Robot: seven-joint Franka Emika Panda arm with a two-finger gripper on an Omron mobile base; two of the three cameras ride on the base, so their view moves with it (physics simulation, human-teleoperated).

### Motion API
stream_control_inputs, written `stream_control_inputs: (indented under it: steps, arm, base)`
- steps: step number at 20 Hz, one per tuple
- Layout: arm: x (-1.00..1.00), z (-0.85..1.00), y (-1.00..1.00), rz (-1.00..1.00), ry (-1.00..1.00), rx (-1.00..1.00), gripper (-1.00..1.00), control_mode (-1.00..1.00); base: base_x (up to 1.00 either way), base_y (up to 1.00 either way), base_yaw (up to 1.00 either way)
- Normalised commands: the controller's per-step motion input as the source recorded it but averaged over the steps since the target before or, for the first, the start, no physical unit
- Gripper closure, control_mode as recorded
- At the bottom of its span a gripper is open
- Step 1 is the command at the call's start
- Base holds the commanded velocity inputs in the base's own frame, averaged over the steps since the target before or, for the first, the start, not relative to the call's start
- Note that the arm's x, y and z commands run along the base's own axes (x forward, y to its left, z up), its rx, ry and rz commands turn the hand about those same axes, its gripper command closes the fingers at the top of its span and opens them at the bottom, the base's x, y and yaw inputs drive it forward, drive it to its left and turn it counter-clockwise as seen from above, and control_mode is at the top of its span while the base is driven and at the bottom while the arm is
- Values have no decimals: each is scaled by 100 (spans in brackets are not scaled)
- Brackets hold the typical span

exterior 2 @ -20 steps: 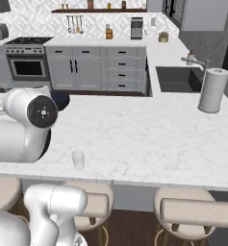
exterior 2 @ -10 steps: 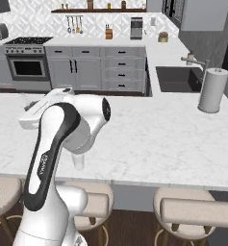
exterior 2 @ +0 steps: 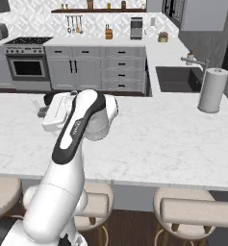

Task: Take a straw from the drawer in front and place it inside the glass cup on the dining counter.

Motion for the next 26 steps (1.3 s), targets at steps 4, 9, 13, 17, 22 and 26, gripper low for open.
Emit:
stream_control_inputs:
  steps: [4,9,13,17,22,26]
  arm:
    - [40,-25,-20,33,0,1,100,-100]
    - [9,-29,-11,28,-6,0,100,-100]
    - [0,-43,1,23,-10,0,100,-100]
    - [0,-41,0,21,-13,0,100,-100]
    - [-7,-30,0,19,-18,0,100,-100]
    - [-18,-20,0,19,-19,0,100,-100]
  base:
    - [0,0,0]
    - [0,0,0]
    - [0,0,0]
    - [0,0,0]
    - [0,0,0]
    - [0,0,0]
